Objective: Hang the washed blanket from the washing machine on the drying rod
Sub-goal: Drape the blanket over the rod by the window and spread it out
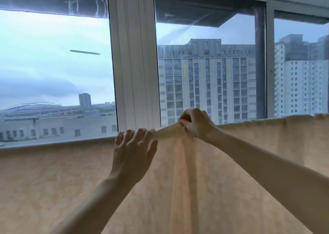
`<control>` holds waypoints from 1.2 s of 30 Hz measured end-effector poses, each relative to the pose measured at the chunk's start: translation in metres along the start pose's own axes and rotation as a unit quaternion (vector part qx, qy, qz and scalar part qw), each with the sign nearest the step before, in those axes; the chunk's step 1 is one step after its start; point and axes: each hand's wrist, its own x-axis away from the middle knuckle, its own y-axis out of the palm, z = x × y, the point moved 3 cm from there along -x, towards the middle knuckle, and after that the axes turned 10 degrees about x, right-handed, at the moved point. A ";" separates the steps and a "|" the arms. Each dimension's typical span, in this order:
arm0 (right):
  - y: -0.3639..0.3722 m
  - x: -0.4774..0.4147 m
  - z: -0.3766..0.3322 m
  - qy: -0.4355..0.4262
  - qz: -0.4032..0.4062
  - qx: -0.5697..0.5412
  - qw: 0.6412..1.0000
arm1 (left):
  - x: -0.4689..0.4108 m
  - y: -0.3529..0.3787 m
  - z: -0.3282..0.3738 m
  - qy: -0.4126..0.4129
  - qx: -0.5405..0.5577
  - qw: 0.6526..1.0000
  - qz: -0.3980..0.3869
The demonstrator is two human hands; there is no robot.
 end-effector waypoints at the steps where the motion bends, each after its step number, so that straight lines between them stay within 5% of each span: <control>1: 0.000 -0.002 0.004 0.000 -0.007 -0.006 1.000 | -0.002 0.001 0.002 -0.004 -0.007 1.000 -0.004; 14: -0.009 0.020 0.035 -0.129 -0.056 -0.119 0.983 | 0.001 0.000 0.002 -0.063 -0.075 0.995 0.012; 26: -0.043 0.007 0.084 -0.001 0.034 -0.053 0.998 | 0.004 -0.001 0.006 -0.068 -0.080 0.994 0.040; 36: -0.042 0.013 0.115 0.056 -0.016 0.007 0.998 | -0.009 0.008 0.025 -0.078 -0.052 0.996 0.011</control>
